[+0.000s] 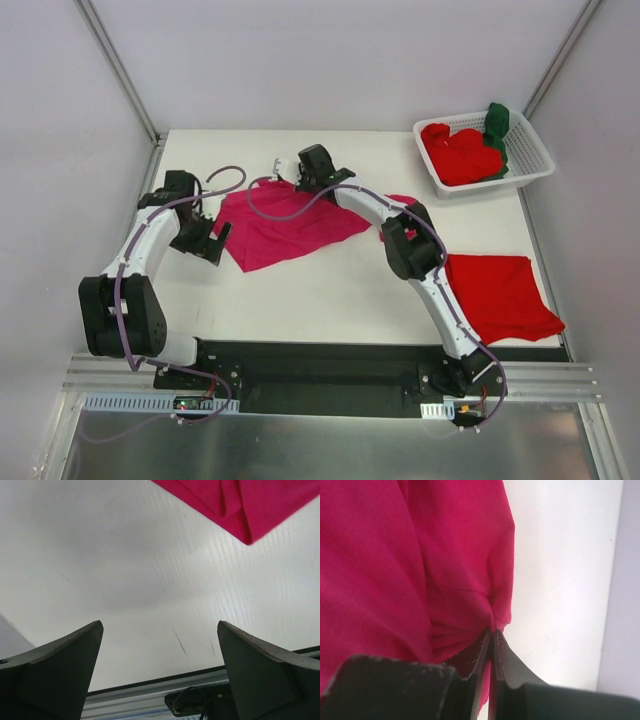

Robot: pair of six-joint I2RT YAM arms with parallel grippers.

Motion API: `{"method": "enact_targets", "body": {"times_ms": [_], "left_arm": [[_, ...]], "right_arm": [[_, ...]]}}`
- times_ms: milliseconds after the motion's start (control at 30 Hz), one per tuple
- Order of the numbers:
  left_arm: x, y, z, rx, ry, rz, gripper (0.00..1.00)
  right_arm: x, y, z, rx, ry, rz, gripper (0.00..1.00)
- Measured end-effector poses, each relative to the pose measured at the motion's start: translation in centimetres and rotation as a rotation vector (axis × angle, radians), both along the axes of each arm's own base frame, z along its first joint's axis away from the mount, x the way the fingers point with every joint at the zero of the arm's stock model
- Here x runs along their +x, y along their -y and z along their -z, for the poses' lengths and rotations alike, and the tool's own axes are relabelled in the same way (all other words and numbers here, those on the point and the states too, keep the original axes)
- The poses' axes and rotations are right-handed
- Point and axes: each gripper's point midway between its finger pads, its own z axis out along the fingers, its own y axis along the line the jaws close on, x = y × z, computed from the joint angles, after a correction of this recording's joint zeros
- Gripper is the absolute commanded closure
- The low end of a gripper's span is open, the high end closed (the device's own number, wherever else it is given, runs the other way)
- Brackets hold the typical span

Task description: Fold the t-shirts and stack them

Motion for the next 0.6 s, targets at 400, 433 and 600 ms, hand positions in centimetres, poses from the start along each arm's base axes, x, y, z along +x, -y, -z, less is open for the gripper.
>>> {"method": "enact_targets", "body": {"times_ms": [400,433,600], "left_arm": [[3.3,4.9,-1.9,-0.007,0.042,0.218,0.01],[4.3,5.0,-2.4,-0.006,0.054,0.217,0.01],[10.1,5.4,-5.2,-0.006,0.157,0.209,0.01]], "right_arm": [[3.2,3.7,-0.5,-0.083,0.129,0.163,0.04],[3.1,3.9,-0.9,-0.073,0.131,0.171,0.04],[2.3,7.4,-3.8,-0.035,0.104,0.242,0.04]]}}
